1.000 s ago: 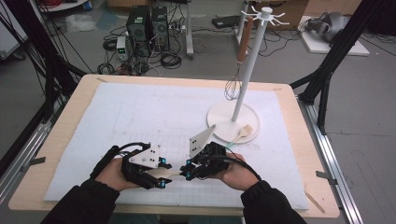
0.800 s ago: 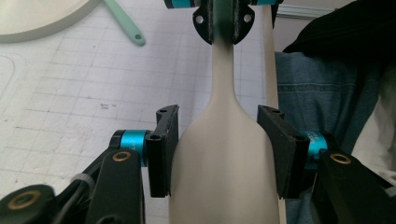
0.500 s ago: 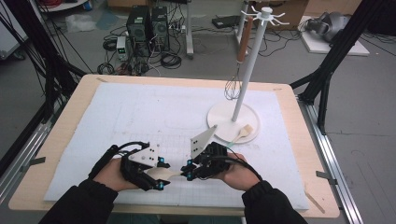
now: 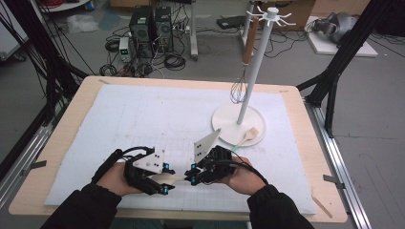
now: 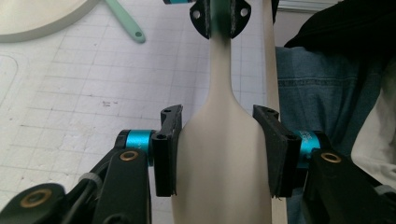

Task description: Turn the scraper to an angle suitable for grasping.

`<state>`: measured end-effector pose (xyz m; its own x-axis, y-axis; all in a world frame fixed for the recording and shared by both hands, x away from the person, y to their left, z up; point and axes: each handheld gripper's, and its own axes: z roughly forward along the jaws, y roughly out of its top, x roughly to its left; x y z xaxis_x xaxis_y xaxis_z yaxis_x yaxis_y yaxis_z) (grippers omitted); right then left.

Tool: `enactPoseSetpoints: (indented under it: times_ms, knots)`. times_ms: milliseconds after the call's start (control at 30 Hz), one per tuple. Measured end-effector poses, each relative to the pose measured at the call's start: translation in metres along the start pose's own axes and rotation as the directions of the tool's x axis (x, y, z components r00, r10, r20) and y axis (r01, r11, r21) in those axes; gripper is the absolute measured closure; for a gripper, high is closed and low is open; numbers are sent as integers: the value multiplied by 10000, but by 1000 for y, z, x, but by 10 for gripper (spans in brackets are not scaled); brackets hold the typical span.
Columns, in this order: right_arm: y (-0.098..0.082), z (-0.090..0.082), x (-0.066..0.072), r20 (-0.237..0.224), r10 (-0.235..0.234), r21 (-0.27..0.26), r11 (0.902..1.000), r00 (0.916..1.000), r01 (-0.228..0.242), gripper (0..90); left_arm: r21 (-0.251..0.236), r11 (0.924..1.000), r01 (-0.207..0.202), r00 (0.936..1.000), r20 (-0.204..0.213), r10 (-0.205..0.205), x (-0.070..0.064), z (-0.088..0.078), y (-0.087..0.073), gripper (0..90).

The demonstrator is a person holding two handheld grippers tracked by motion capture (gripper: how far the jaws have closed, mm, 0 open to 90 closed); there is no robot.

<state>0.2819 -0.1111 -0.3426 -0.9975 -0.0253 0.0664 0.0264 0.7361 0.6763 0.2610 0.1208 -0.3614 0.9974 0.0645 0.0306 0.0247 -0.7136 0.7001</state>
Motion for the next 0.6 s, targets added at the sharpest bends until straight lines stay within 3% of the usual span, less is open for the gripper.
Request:
enactPoseSetpoints:
  times_ms: [600]
  knots:
    - [-5,5,-4,-54,213,-299,9993,9998,-214,792,6,10000,-58,9997,-254,59,-1,-3,0,560]
